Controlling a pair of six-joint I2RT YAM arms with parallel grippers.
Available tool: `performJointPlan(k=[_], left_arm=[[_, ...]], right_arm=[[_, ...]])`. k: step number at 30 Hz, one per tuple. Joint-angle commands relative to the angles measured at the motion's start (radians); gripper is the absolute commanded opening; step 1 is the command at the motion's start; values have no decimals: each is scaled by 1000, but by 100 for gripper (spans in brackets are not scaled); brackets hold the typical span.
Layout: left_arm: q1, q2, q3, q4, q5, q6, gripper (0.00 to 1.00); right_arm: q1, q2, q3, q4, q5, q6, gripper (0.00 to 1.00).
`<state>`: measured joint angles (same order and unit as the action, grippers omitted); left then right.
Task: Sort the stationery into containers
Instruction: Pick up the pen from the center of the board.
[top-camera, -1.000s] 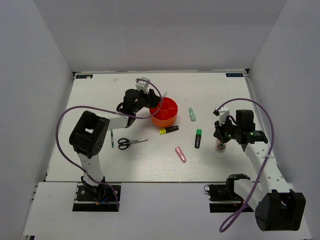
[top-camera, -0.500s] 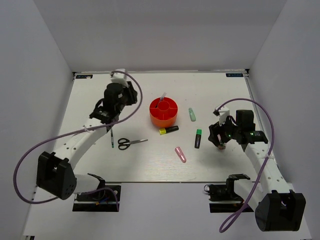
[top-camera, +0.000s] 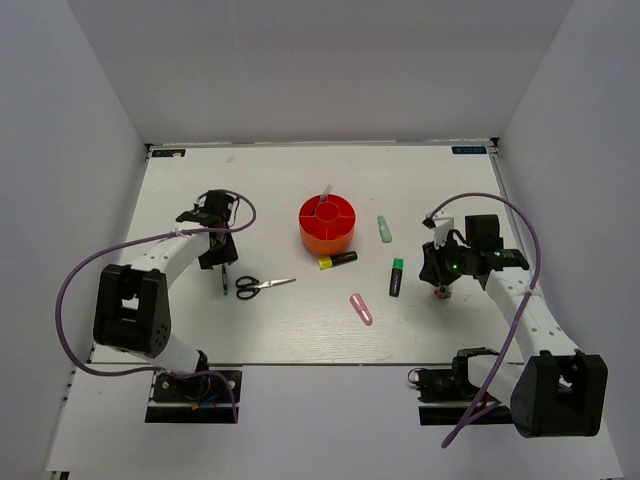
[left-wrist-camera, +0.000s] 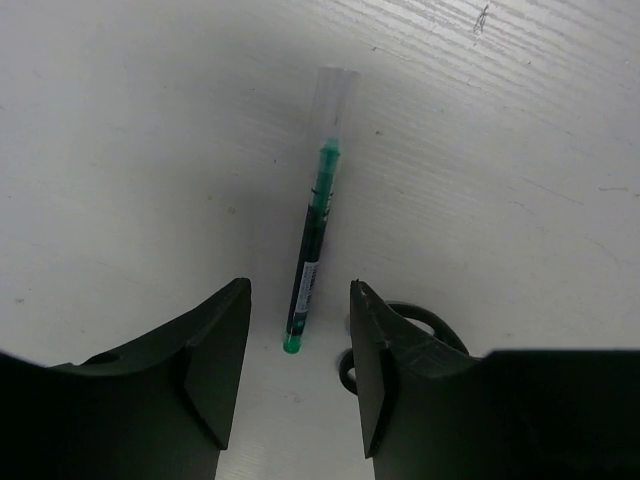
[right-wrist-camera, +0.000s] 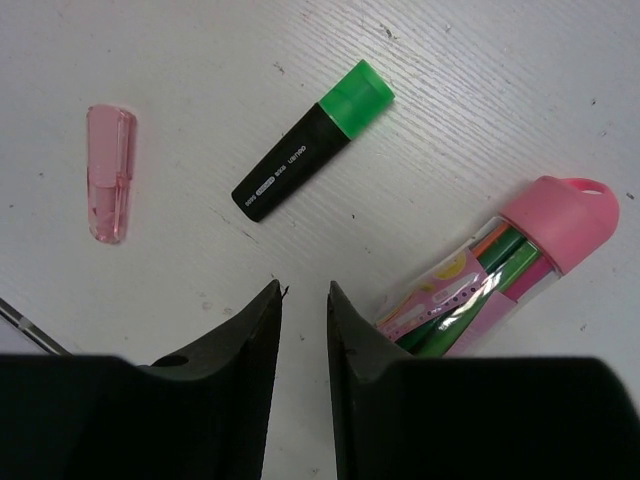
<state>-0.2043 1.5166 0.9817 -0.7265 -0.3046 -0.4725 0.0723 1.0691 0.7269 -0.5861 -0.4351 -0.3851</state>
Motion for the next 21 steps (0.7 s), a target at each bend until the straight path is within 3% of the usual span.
performJointPlan(k=[1,7,10,17,19,21], left_arm=[[9,28,17,4,24,-20,55],[20,106,-17,56,53,-17,52],[51,131,-44,111,76,-6,44],[88,192,-55,134,108,21,24],[88,208,-63,139,124,15,8],[86,203,-61,141,166,18,0]], right_arm=[[4,8,45,-7,-14,18,29],[3,0,43,-4,-2,25,29],[-2,-3,37,-6,1,26,29],[-3,-6,37,-6,4,23,29],[-3,-6,37,-7,3,25,29],[-3,-9,32,-7,2,22,29]])
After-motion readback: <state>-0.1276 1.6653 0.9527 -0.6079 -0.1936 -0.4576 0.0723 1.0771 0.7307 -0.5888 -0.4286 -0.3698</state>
